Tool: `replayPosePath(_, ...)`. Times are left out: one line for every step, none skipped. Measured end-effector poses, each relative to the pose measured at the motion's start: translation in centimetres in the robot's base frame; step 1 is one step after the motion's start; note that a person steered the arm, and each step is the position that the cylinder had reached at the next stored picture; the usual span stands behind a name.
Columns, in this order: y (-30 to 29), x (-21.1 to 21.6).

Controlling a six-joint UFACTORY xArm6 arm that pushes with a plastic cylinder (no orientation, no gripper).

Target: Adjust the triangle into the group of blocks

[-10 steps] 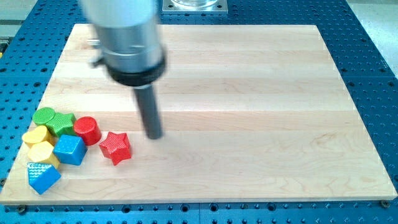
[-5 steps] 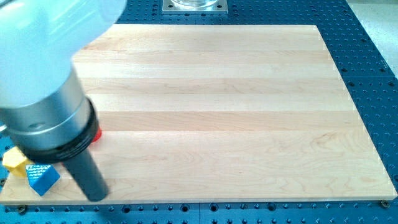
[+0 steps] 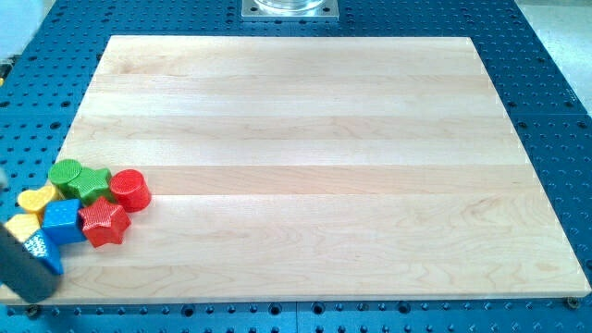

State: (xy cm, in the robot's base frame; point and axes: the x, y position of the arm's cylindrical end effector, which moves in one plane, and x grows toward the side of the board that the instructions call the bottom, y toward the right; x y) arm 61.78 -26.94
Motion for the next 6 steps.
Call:
replayPosePath(-3.4, -0.2)
replayPosePath(-2.8, -0.6)
replayPosePath(-0.2, -0.6)
replayPosePath(-0.2, -0.1)
replayPosePath(0.2, -0.2)
replayPosePath(0.4, -0.5)
